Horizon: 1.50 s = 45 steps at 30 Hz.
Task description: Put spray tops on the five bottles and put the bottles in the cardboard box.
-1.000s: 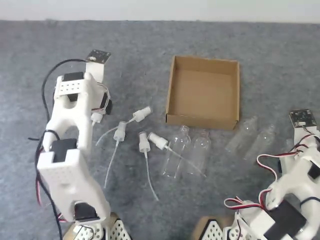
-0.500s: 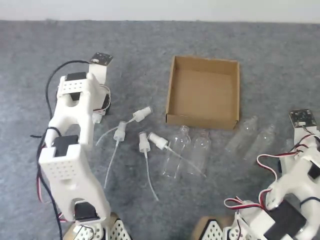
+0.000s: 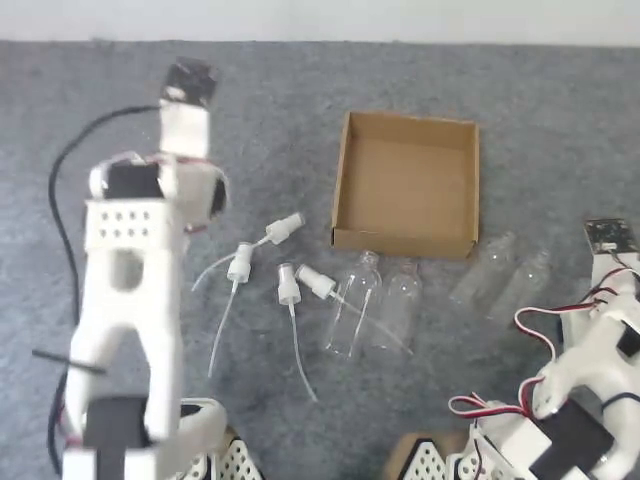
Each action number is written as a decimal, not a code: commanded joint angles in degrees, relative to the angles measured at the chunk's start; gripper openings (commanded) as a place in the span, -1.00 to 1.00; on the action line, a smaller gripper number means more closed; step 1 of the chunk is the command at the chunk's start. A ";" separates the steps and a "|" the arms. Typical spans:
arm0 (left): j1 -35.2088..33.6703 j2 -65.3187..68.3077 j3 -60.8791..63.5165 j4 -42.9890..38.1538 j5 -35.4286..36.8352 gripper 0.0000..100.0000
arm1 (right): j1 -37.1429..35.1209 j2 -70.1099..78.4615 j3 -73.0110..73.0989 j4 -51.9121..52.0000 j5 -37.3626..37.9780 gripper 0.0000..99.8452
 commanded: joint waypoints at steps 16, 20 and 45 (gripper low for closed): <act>4.66 -28.57 38.02 -26.90 6.51 -0.98 | -7.08 0.57 -20.57 21.05 -1.85 -0.50; 4.75 -29.27 38.99 -27.25 6.51 -0.98 | -7.87 0.57 -22.07 22.55 -1.93 -0.50; 4.84 -28.92 39.25 -27.25 6.68 -0.98 | -4.00 19.47 -29.01 17.27 -1.85 -0.98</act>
